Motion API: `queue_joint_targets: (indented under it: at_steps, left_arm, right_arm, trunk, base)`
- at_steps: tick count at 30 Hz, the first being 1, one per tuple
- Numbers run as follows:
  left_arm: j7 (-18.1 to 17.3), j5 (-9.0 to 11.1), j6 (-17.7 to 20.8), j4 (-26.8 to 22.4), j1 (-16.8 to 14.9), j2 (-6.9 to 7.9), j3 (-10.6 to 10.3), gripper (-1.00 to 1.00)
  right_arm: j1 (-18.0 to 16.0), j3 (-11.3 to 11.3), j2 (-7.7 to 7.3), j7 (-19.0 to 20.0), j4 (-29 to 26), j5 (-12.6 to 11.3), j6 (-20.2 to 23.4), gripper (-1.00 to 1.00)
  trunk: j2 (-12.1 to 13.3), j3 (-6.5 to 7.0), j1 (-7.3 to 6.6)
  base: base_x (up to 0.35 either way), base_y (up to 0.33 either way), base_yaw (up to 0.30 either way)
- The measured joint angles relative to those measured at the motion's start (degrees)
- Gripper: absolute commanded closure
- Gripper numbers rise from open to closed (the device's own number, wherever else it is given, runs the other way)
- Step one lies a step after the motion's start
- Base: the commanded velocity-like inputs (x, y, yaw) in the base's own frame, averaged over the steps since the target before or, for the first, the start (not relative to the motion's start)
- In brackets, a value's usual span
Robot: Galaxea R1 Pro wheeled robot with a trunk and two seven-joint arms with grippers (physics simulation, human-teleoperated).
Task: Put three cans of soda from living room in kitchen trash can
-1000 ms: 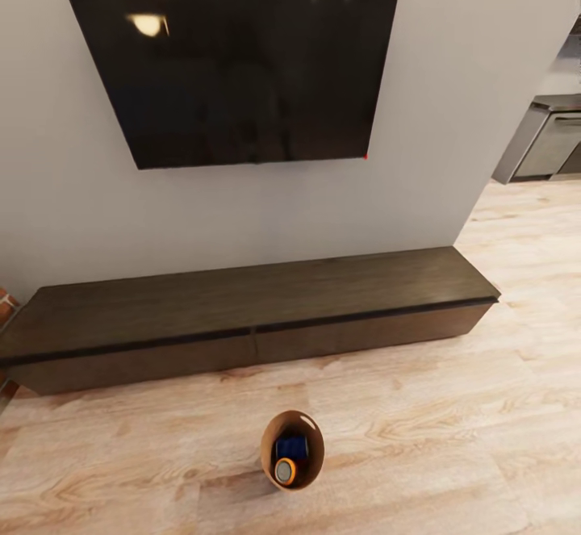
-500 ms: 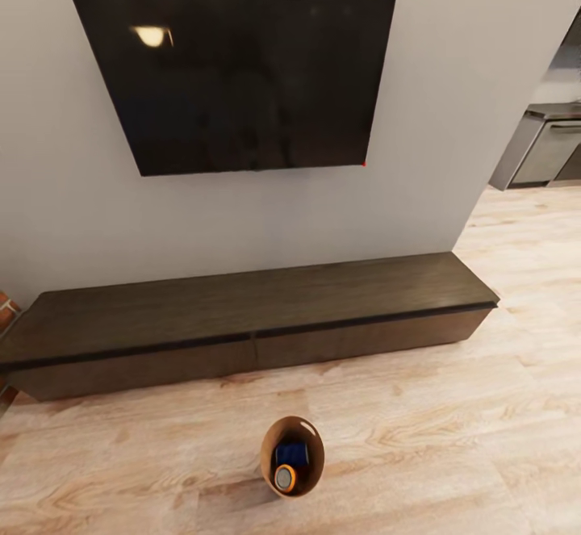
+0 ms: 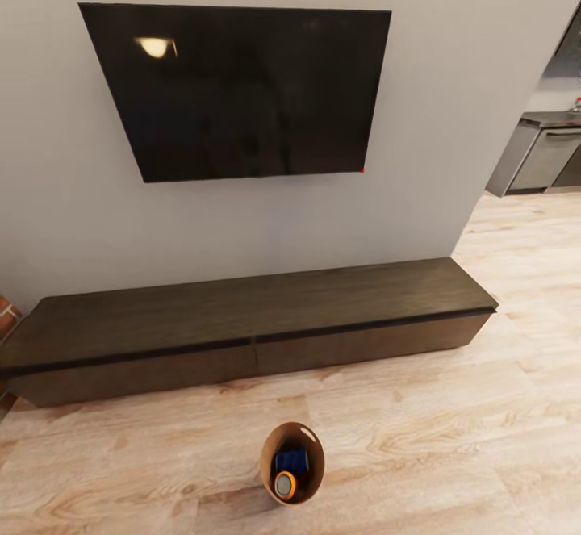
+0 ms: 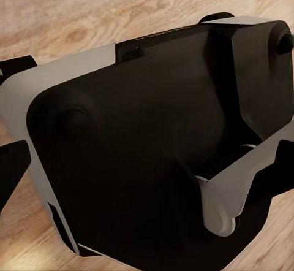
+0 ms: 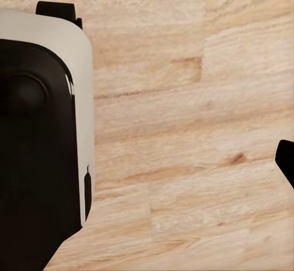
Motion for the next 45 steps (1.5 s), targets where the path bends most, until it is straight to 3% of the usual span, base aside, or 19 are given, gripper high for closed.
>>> queue_joint_targets:
  at_steps: [27, 45]
  left_arm:
    - [0.01, 0.01, -0.09, -0.02, 0.00, -0.10, 0.00, -1.00]
    - [0.00, 0.00, -0.09, -0.02, 0.00, -1.82, 0.00, -1.00]
  right_arm:
    - [0.02, 0.03, 0.08, 0.00, 0.00, 0.00, -0.17, -1.00]
    - [0.06, 0.00, 0.09, 0.00, 0.00, -0.09, -0.18, -1.00]
  trunk:
    - [0.00, 2.55, 0.00]
    - [0.00, 4.24, 0.00]
  base:
    - [0.000, 0.000, 0.000]
    - [0.000, 0.000, 0.000]
